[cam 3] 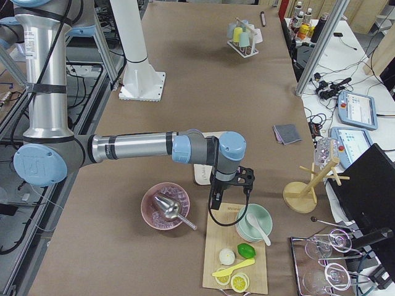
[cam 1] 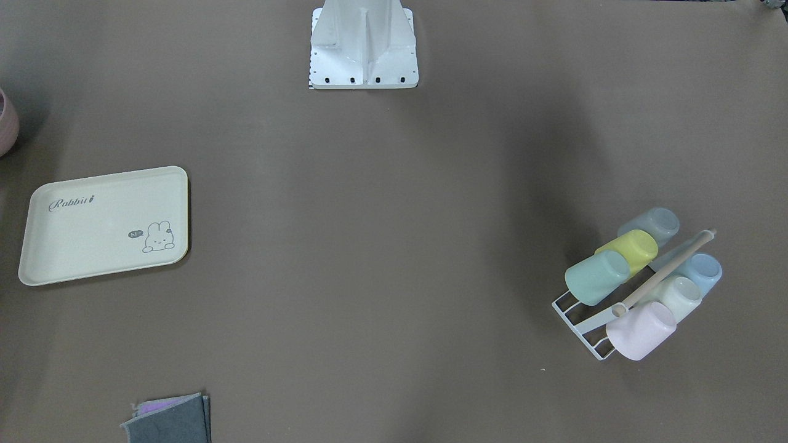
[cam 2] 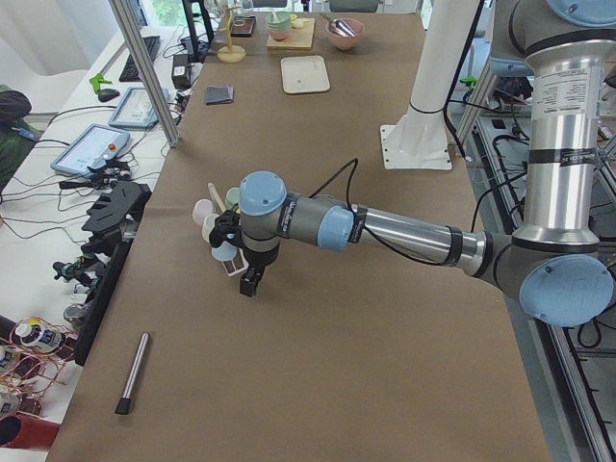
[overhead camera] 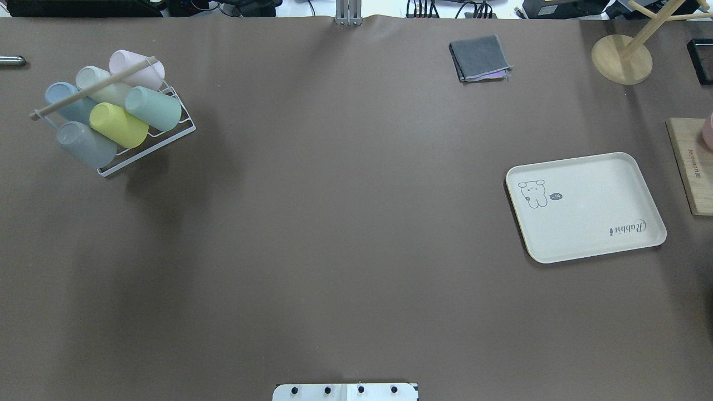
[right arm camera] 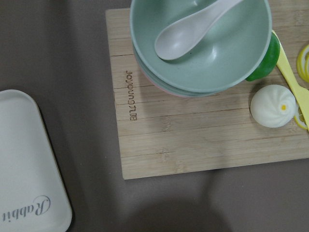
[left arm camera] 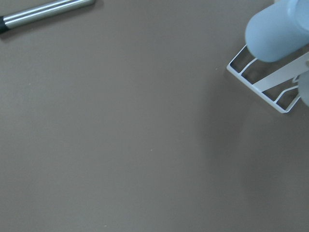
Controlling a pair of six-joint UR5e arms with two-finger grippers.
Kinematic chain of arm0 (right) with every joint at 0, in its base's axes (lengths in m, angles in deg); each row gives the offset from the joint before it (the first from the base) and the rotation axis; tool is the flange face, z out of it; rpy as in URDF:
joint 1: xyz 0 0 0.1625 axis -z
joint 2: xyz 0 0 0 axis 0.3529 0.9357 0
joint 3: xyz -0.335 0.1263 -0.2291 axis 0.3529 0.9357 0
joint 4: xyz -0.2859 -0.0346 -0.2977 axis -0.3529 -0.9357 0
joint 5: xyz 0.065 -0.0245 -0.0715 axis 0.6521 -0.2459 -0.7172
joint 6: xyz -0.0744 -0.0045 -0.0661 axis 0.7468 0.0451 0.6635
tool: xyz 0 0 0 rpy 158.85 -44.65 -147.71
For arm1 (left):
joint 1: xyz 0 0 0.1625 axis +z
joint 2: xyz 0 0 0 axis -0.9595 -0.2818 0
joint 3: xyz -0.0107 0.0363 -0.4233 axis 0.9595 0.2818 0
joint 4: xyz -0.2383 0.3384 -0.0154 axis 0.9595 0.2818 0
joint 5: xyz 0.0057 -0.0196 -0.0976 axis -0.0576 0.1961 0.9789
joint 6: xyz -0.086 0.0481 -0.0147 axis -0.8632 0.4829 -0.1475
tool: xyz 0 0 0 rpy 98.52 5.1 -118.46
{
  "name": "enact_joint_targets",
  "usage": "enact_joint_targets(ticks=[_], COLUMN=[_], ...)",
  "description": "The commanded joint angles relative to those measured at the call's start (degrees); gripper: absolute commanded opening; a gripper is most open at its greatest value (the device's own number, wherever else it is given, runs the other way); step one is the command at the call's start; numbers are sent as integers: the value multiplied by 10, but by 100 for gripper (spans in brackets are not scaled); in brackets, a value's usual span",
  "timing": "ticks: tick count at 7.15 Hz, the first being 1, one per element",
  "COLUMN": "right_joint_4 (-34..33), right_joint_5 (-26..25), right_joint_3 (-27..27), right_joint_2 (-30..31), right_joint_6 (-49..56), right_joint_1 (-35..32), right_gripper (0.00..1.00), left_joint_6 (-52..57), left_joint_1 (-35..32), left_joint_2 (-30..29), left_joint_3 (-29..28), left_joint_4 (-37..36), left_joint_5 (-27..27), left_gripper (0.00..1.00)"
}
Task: Pick up and place green cup on tray
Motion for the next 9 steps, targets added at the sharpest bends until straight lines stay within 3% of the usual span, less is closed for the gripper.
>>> enact_joint_targets(ticks=[1,3,4,6,8,9], right_joint_4=[65,196,222,227,229,229], right_joint_5=[-7,0,1,3,24,38], right_joint_3=[28,85,83,95,113,117], right_joint_2=[0,-3,-6,-52,-57,-57], right_joint_6=[-4,-57,-127,-204,-228,-244], right_joint_1=[34,80,125,174,187,189], right_gripper=[100,100,100,100,100,100], left_joint_6=[-13,-14,-14,-12,-10,-10], left_joint_1=[39,74,103,150,183,215], left_joint_2=[-39,-77,-102,-128,-149,-171], left_joint_3=[17,36,40,42,70,70], left_joint_4=[0,-1,-3,-4,-4,-7], left_joint_5=[-5,-7,-30,-67,-83,-120], left_gripper=[98,98,98,98,98,98])
